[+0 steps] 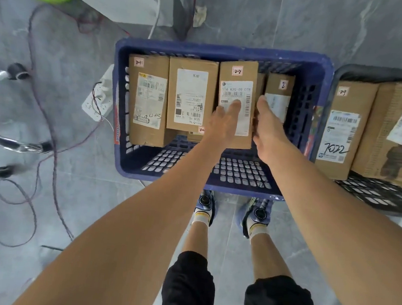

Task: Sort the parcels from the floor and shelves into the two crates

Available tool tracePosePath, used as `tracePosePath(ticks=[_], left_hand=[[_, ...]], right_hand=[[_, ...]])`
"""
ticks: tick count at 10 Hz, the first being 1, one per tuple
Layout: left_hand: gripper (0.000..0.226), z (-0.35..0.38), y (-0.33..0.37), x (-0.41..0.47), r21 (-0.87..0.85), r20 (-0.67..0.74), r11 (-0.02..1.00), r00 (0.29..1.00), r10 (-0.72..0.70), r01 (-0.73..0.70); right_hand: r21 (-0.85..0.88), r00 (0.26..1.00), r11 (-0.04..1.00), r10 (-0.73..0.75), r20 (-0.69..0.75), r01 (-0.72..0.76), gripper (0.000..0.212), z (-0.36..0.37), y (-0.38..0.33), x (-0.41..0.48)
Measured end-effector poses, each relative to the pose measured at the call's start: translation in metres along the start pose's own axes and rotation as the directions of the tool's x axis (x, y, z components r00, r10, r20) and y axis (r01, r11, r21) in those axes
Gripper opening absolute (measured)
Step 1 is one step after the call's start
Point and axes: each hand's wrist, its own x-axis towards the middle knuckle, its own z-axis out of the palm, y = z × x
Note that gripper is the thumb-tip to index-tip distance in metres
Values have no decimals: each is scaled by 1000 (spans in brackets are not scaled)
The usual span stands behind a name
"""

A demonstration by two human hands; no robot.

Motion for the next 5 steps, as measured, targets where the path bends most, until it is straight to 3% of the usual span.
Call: tracePosePath(ticks=[2, 3, 4, 5], left_hand=[[68, 8, -8, 9, 12, 42, 1000, 999, 15, -15], [82, 8, -9, 11, -48, 32, 999, 999, 5, -4], [85, 9, -13, 11, -67, 44, 995, 996, 73, -70], [63, 9, -12, 5, -38, 21, 996, 997, 76, -75]], right_hand=[[-20, 996, 1000, -15, 89, 17, 36, 3, 9, 13], [-88, 996, 996, -15, 90, 23, 36, 2, 9, 12], [-93, 994, 995, -8, 113, 19, 56, 2, 8, 8], [-100, 993, 993, -52, 104, 63, 53, -1, 5, 2]])
